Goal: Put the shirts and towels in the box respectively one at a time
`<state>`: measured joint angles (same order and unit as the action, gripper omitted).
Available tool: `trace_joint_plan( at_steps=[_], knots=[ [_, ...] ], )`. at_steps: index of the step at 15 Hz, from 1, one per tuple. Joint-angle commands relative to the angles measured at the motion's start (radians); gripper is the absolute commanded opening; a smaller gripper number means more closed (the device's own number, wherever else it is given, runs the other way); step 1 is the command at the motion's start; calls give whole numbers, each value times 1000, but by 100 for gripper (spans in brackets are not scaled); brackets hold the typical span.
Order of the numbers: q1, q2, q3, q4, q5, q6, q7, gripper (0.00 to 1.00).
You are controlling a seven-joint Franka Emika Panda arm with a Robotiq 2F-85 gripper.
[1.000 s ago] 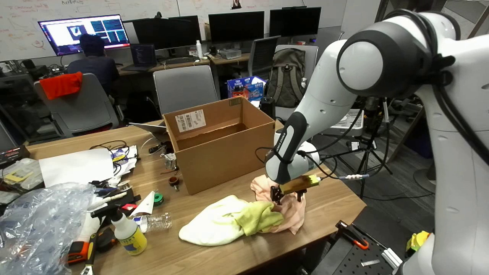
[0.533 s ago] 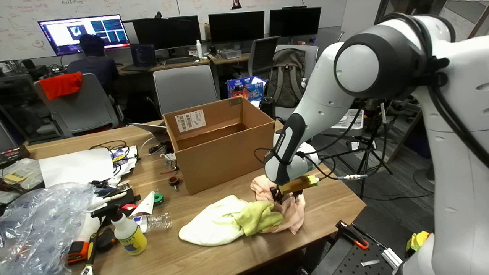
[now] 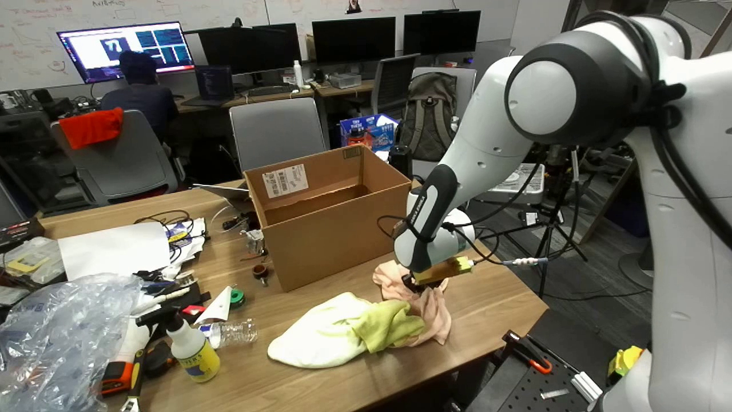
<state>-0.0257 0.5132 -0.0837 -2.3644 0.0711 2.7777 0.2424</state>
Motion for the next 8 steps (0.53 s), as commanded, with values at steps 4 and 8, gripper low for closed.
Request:
trace_joint_plan(
  at_steps=[4, 8],
  knots=[
    [191, -175, -166, -47, -151, 2, 162, 3],
    [330, -282, -297, -45, -394, -34, 368, 3]
  ],
)
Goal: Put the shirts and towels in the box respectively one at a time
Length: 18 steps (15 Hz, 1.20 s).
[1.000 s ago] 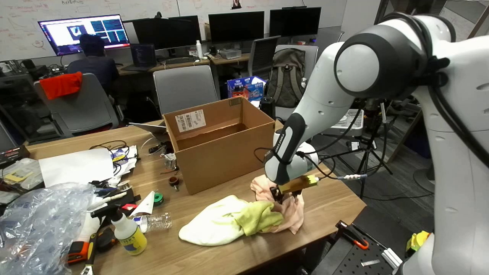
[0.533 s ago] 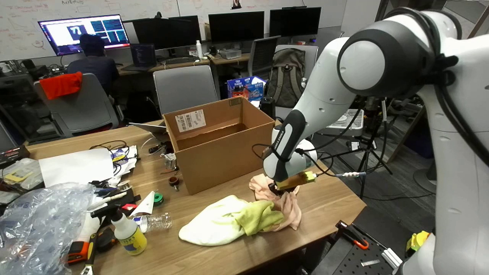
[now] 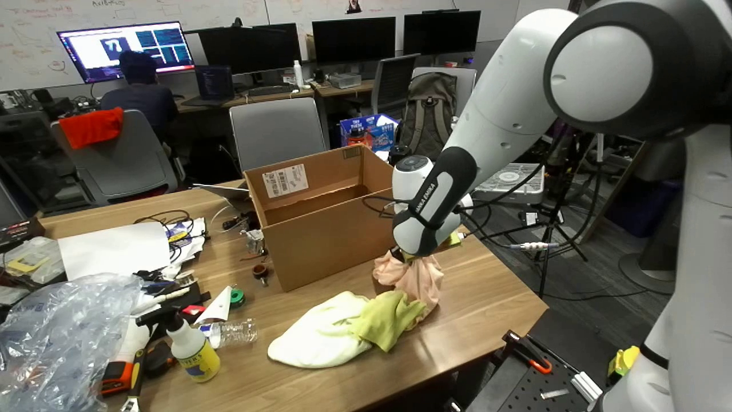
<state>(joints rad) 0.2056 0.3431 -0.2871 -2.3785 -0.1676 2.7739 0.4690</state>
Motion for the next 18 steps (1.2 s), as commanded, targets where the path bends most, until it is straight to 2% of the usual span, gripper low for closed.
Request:
trace_joint_plan(
  at_steps=[1, 2, 4, 7, 10, 12, 15, 18],
  knots=[
    [130, -144, -124, -25, -244, -54, 209, 3],
    [144, -176, -135, -15, -331, -83, 276, 3],
    [130, -252, -101, 4, -496, -164, 394, 3],
    [51, -364, 36, 31, -643, -306, 488, 3],
    [-16, -441, 172, 79, -679, -434, 482, 3],
    [-47, -461, 239, 124, -677, -497, 460, 3],
    [-79, -463, 310, 197, -685, -569, 453, 3],
    [-93, -440, 353, 283, -690, -625, 431, 3]
  ],
)
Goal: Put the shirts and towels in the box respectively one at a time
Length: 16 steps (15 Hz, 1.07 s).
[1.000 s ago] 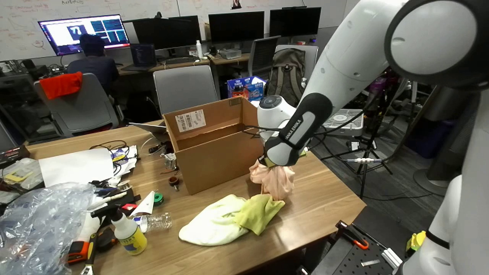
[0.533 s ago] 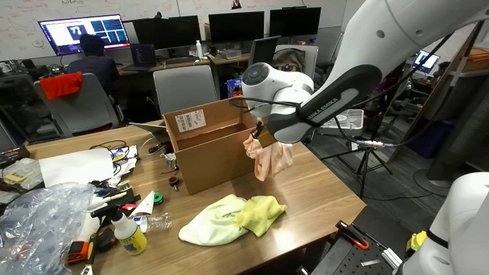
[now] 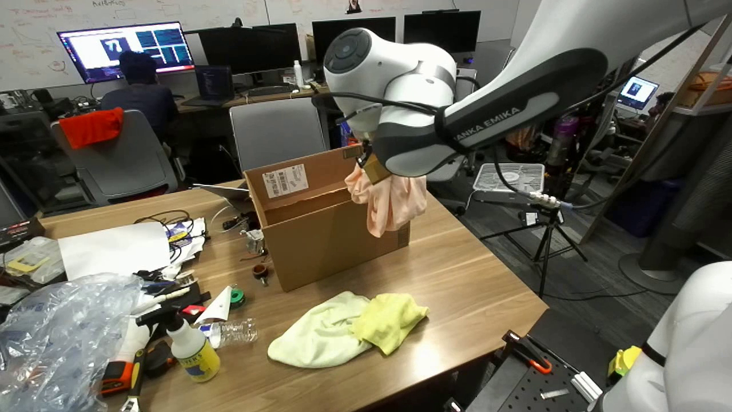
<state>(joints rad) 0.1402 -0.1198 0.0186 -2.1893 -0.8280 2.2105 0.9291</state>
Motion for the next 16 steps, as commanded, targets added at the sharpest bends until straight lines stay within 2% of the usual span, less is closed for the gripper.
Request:
trace_joint_plan(
  at_steps=[1, 9, 16],
  knots=[
    [-28, 38, 56, 132, -23, -83, -54, 3],
    [-6, 241, 92, 488, 8, -270, -330, 3],
    [28, 458, 70, 765, 4, -376, -475, 3]
  ],
)
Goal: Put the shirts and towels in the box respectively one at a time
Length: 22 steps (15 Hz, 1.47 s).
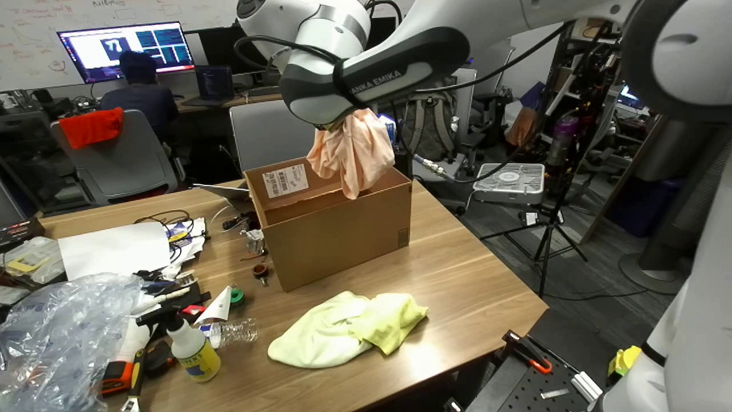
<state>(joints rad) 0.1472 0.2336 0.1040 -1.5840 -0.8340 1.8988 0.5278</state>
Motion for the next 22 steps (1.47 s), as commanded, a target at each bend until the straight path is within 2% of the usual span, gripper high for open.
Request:
trace_joint_plan(
  at_steps=[1, 8, 14, 15, 16, 22],
  knots=[
    [24, 133, -21, 189, 11, -72, -83, 3],
    [39, 287, -74, 346, 4, -96, -124, 3],
    [37, 359, -107, 406, 18, -82, -148, 3],
    [35, 364, -109, 410, 24, -81, -151, 38],
    [36, 368, -112, 411, 23, -80, -153, 39],
    [26, 343, -116, 365, 60, -78, -192, 84]
  ],
)
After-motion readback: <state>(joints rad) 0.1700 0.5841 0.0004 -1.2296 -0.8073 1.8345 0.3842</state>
